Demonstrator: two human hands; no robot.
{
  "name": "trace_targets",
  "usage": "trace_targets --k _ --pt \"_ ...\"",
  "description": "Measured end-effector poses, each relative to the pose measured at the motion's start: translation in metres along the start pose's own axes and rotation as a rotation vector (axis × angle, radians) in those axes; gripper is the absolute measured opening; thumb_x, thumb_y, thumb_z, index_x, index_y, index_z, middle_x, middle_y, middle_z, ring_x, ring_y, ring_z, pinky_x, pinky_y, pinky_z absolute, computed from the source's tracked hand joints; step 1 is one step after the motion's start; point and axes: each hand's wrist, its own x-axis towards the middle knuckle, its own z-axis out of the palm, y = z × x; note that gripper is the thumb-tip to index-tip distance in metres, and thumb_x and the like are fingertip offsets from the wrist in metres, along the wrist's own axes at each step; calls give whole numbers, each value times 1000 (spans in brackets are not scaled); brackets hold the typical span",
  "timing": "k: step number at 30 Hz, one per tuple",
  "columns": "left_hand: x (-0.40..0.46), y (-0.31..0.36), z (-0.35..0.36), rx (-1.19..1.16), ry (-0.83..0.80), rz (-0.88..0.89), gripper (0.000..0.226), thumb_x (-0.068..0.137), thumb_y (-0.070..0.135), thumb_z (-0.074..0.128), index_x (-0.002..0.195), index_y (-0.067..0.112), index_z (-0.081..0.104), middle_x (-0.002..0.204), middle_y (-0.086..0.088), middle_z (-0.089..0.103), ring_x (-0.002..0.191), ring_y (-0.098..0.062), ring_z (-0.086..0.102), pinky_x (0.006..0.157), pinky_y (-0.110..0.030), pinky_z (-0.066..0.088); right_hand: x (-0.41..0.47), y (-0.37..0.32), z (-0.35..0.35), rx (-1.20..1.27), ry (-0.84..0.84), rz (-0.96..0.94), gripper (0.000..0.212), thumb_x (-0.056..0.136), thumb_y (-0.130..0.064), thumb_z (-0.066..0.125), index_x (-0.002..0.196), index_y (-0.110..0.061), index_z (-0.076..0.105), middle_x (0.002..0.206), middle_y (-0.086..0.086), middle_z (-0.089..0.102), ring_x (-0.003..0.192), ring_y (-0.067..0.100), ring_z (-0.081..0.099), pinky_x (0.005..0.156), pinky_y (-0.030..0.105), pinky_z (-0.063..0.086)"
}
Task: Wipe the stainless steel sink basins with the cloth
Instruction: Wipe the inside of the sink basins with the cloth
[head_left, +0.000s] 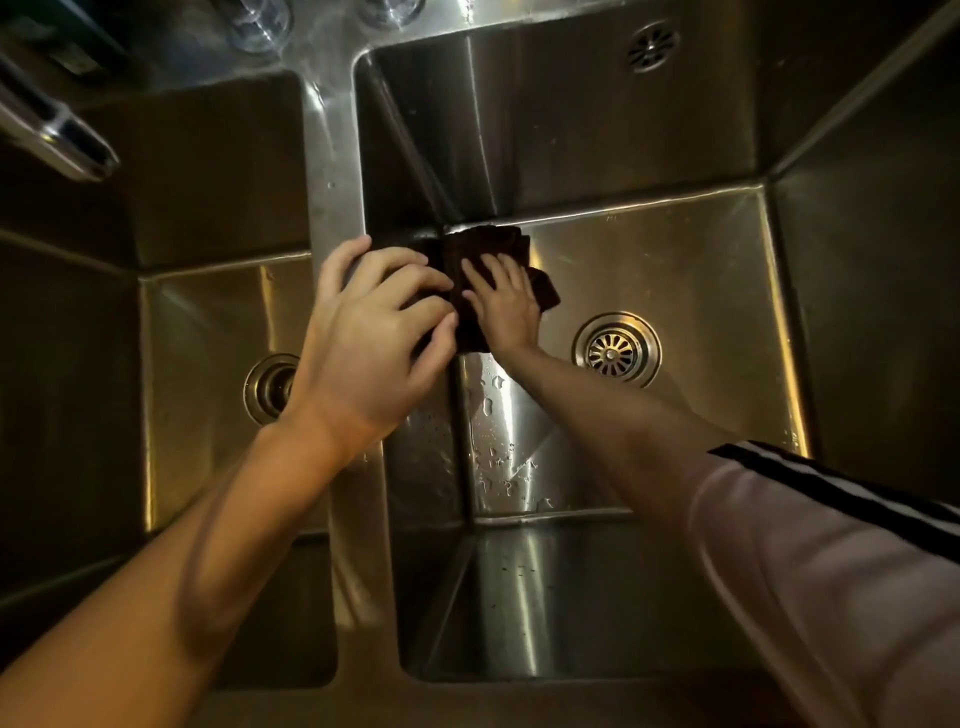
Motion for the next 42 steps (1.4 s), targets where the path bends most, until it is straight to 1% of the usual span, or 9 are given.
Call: trace_targets --k 8,13,16,21,24,27,36,39,42 --pt "1 1 -1 -2 3 14 27 93 24 51 86 15 76 106 0 70 112 -23 56 110 -44 23 -51 82 -27 -19 -4 -400 34 96 -30 51 129 -25 60 128 7 60 124 28 51 104 38 41" --pt "0 0 -2 -9 -5 3 30 94 26 48 88 14 75 107 0 69 115 -22 55 112 -43 20 -26 79 -42 44 41 -59 33 95 -29 46 121 -21 66 126 8 62 123 31 52 102 38 43" --pt "0 0 -2 -14 -9 -12 29 94 26 49 91 15 75 108 0 69 115 -21 54 113 -43 20 -25 55 -37 63 7 9 36 94 -31 44 118 -20 68 123 8 64 120 33 54 103 39 42" --pt "-1 2 -2 2 -16 -11 28 94 26 49 91 16 75 109 2 69 115 -21 54 113 -41 19 -65 48 -27 101 -89 -270 35 90 -32 47 116 -23 69 117 6 67 112 30 59 97 42 49" --pt "-1 4 -4 12 -18 4 25 94 25 51 90 19 75 111 4 68 117 -20 53 113 -42 18 -94 73 -38 79 -182 -478 36 92 -32 47 122 -23 65 123 7 64 117 31 57 103 44 44" --pt "-1 4 -5 10 -50 6 28 95 29 47 93 21 74 117 5 66 122 -18 48 114 -42 15 -96 106 -58 29 -241 -628 37 94 -32 45 126 -24 62 129 6 61 124 28 52 105 36 37" --pt "2 5 -5 51 -101 -26 39 93 41 38 104 24 72 120 7 65 126 -18 46 113 -41 13 -80 65 -48 54 -205 -459 37 93 -30 43 118 -22 69 119 8 66 114 32 59 96 42 50" --pt "2 5 -4 44 -95 -31 41 92 42 37 103 23 72 120 6 65 125 -19 47 113 -42 14 -101 60 -44 96 -284 -550 36 91 -29 47 118 -20 69 118 8 67 112 33 60 95 46 50" --pt "1 4 -3 54 -75 -23 39 93 40 39 104 23 72 119 6 66 124 -18 48 114 -40 13 -114 86 -53 107 -378 -769 35 93 -27 49 122 -19 66 123 8 64 117 31 57 101 44 46"
